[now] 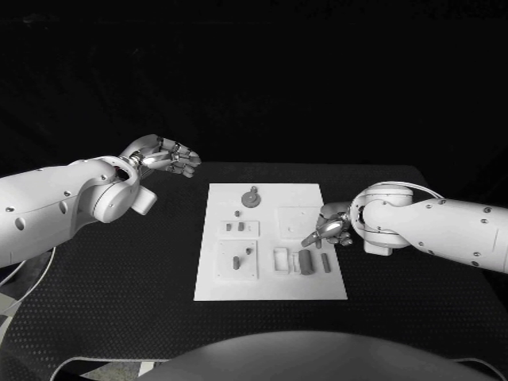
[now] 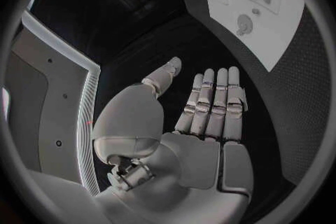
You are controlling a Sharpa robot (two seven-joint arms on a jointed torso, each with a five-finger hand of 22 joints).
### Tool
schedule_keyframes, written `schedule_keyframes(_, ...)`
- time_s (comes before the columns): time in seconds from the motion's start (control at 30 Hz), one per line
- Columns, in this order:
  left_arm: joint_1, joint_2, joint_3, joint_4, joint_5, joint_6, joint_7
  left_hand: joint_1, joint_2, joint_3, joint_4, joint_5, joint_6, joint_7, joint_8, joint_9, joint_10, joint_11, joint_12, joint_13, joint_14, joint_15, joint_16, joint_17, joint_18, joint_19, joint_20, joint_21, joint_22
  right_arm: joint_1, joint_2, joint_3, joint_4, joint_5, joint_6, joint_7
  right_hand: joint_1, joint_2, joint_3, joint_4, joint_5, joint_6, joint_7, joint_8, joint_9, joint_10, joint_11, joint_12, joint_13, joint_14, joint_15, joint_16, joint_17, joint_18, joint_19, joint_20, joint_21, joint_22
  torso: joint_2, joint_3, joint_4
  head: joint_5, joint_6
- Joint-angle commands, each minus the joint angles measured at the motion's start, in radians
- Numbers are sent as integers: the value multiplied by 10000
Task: Assemble the parts on the task board
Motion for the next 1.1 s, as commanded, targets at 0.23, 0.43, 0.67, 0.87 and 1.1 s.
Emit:
schedule_keyframes(0.23, 7, 13, 2, 26, 41, 144, 47, -116, -22, 4, 82, 37, -45, -39, 66, -12, 61, 14, -33, -15, 88, 16, -37, 18, 90, 7, -17, 27, -9, -217, 291, -131, -305, 239, 227, -186, -66, 284, -70, -30, -20, 150, -14, -63, -42, 87, -16, 61, -36, 0, -62, 61, 12, 520, -25, -8, 89, 179, 9, -15, 3, -12, 2)
schedule_keyframes(0.43, 7, 0, 2, 37, 41, 144, 44, -130, -20, 2, 97, 37, -46, -39, 67, -13, 62, 15, -34, -17, 88, 16, -41, 20, 89, 6, -17, 26, -11, -324, 376, -161, -334, 324, 298, -211, -82, 530, -205, -247, -20, 179, -13, -113, -83, 72, -13, 61, -63, -20, -60, 58, 3, 520, -84, 8, 111, 182, 4, -16, -15, 16, 2)
schedule_keyframes(0.67, 7, -3, 2, 39, 41, 151, 45, -140, -20, 1, 108, 38, -48, -39, 67, -15, 62, 15, -36, -19, 88, 16, -44, 23, 89, 6, -18, 25, -11, -436, 456, -179, -435, 354, 337, -264, -149, 649, -289, -359, -13, 208, -12, -139, -107, 68, -12, 65, -80, -24, -57, 59, -3, 520, -111, 22, 121, 177, 7, -7, 3, 19, 2)
schedule_keyframes(0.87, 7, -14, 2, 50, 41, 166, 47, -145, -20, 0, 116, 37, -50, -38, 67, -16, 62, 15, -36, -20, 88, 15, -46, 25, 88, 6, -19, 24, -12, -605, 556, -181, -570, 354, 274, -307, -189, 782, -334, -471, -8, 233, -14, -160, -127, 67, -13, 74, -93, -25, -58, 62, -9, 520, -127, 29, 132, 174, 9, -7, -3, 39, 2)
schedule_keyframes(1.1, 7, -31, 2, 47, 41, 164, 49, -151, -19, 1, 125, 38, -51, -39, 68, -18, 61, 15, -38, -22, 88, 15, -49, 27, 88, 5, -20, 23, -13, -795, 672, -180, -734, 105, 113, -325, -219, 851, -361, -546, -6, 243, -14, -177, -141, 62, -13, 77, -102, -29, -58, 60, -13, 520, -139, 33, 137, 171, 9, 0, -12, 49, 2)
